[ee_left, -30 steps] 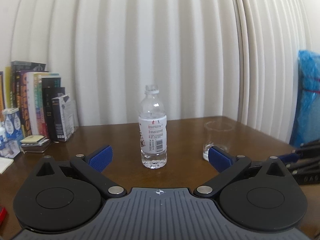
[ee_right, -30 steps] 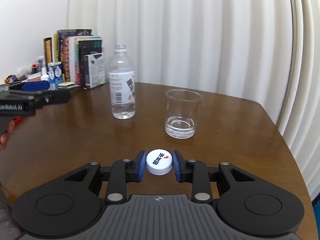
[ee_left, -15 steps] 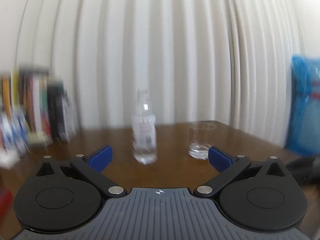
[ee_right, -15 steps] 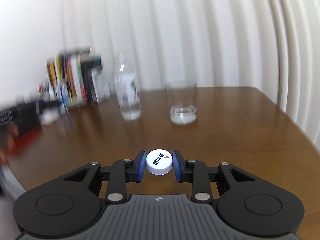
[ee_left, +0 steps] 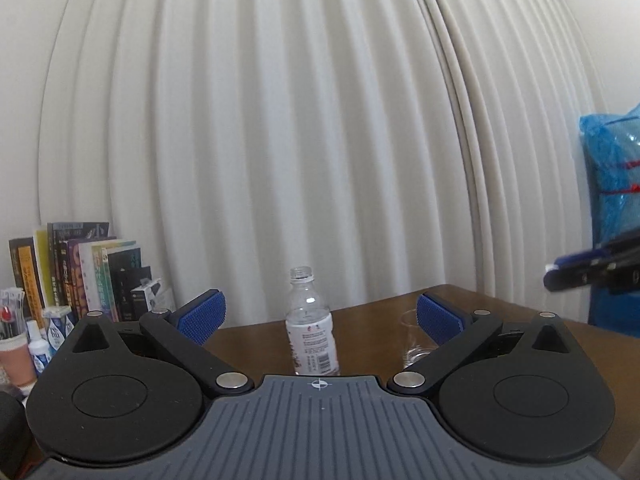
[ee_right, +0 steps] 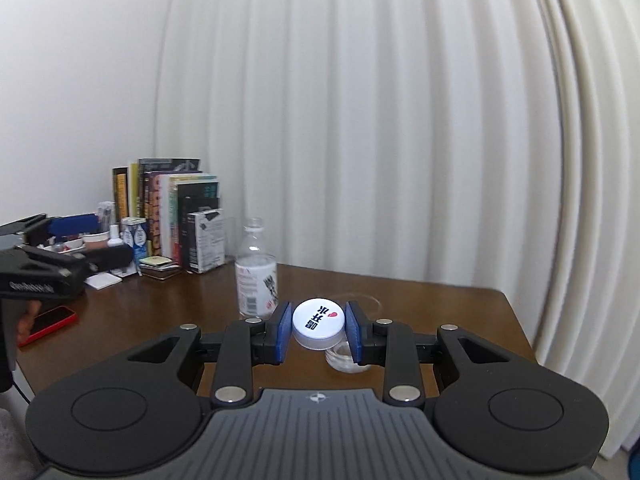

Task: Unscrew bottle cap and pour
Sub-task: 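Lift the white cap with the right tool while the left tool approaches the bottle, then close the left tool around the bottle while the right tool carries the cap above it, then lower the white cap onto the bottle mouth with the right tool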

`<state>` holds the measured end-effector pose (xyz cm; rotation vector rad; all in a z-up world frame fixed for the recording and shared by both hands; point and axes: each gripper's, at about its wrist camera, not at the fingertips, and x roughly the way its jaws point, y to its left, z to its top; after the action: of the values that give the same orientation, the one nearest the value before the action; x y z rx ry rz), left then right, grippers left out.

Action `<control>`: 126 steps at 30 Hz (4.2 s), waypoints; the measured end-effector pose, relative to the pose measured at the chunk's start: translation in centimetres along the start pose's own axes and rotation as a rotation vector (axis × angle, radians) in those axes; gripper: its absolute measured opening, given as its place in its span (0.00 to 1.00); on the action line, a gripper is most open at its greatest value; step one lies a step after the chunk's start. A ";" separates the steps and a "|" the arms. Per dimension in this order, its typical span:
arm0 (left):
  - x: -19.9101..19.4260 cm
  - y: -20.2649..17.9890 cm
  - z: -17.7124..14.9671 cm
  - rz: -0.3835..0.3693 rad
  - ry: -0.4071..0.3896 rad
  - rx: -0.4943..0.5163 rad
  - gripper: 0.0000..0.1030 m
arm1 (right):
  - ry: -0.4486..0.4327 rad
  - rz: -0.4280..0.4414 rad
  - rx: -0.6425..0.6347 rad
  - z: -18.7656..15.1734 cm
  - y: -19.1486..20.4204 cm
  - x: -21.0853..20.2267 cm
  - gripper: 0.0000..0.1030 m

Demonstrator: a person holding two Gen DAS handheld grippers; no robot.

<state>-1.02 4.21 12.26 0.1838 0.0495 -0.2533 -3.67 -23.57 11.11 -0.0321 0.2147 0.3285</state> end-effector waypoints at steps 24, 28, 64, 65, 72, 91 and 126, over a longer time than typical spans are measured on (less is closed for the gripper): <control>13.0 3.9 -2.7 -0.049 0.176 -0.198 1.00 | 0.083 0.124 -0.093 5.3 1.5 13.7 0.31; 15.6 4.0 -3.0 -0.102 0.180 -0.183 1.00 | 0.086 0.130 -0.100 5.8 1.2 15.4 0.31; 24.8 4.3 -7.0 -0.282 0.163 -0.151 0.62 | 0.132 0.229 -0.174 7.1 1.9 23.2 0.31; 24.9 4.4 -7.1 -0.281 0.161 -0.151 0.59 | 0.131 0.234 -0.177 7.2 2.0 23.3 0.31; 25.0 4.8 -7.6 -0.291 0.130 -0.150 0.57 | 0.129 0.258 -0.202 8.0 2.5 23.8 0.31; 25.3 4.7 -8.0 -0.301 0.113 -0.131 0.56 | 0.242 0.384 -0.245 10.4 3.6 26.5 0.31; 25.1 4.8 -7.9 -0.297 0.104 -0.103 0.56 | 0.322 0.449 -0.237 10.8 3.5 29.0 0.31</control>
<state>24.31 4.10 3.57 0.0864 0.1938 -0.5357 24.20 -10.31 15.49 -0.2746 0.5037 0.7970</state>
